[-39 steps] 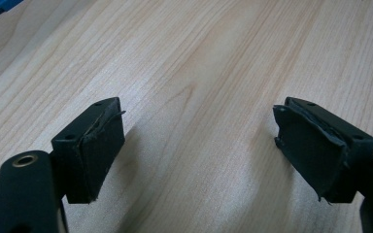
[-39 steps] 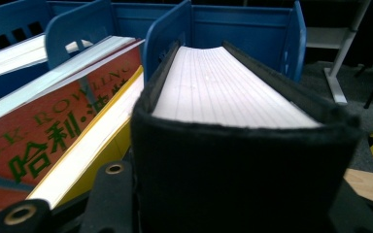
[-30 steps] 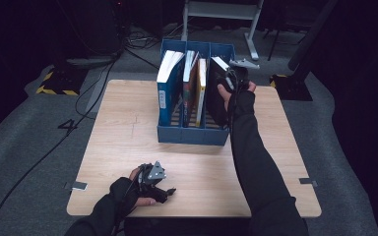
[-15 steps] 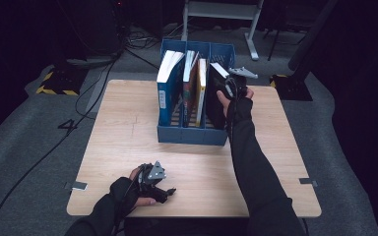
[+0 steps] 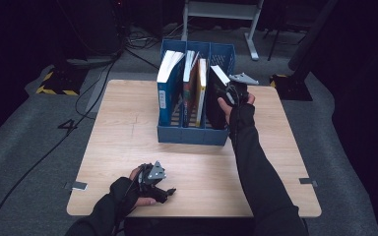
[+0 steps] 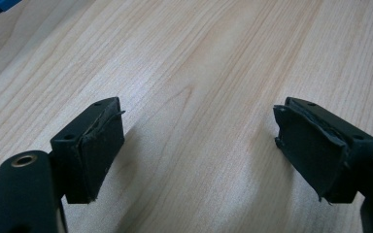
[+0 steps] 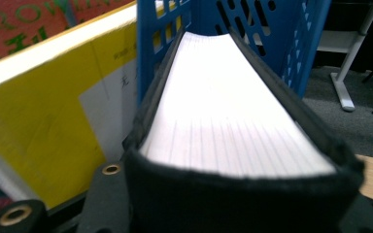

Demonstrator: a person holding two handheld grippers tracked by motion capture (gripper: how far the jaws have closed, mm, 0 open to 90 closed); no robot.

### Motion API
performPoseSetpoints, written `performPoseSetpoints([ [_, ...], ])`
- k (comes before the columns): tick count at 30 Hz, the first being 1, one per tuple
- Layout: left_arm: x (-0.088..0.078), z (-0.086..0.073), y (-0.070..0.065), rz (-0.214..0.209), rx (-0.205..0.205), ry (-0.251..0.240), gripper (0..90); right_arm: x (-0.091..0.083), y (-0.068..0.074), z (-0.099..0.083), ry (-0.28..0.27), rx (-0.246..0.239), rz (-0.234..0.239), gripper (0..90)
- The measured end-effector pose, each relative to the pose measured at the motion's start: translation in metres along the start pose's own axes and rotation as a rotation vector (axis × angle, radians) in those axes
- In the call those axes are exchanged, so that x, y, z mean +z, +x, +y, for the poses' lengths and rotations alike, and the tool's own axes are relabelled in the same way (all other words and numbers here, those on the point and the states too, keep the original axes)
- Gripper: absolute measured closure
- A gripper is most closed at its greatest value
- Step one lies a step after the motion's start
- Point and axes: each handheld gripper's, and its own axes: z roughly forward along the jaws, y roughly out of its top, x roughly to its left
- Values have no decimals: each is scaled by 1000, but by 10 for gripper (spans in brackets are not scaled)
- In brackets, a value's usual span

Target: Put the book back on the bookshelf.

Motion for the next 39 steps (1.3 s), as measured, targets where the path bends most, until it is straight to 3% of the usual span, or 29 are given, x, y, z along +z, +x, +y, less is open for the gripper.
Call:
performPoseSetpoints([
  [12, 0, 0, 0, 4, -4, 4, 160, -15, 6, -13, 32, -80, 13, 487],
  [18, 0, 0, 0, 4, -4, 3, 160, -18, 6, -14, 32, -70, 21, 477],
  [23, 0, 0, 0, 3, -4, 3, 160, -21, 2, -16, 35, -47, 57, 456],
  [28, 0, 0, 0, 4, -4, 3, 160, -29, -3, -22, 56, -48, 120, 400],
  [30, 0, 0, 0, 4, -4, 3, 160, -31, -4, -26, 62, -58, 124, 398],
  [32, 0, 0, 0, 4, -4, 2, 160, -37, -7, -34, 63, -58, 151, 374],
  [33, 0, 0, 0, 4, -4, 2, 160, -40, -9, -41, 69, -85, 162, 380],
  [36, 0, 0, 0, 5, -4, 2, 160, -42, -12, -47, 80, -102, 165, 394],
  [39, 0, 0, 0, 5, -4, 2, 160, -45, -20, -60, 90, -99, 191, 423],
])
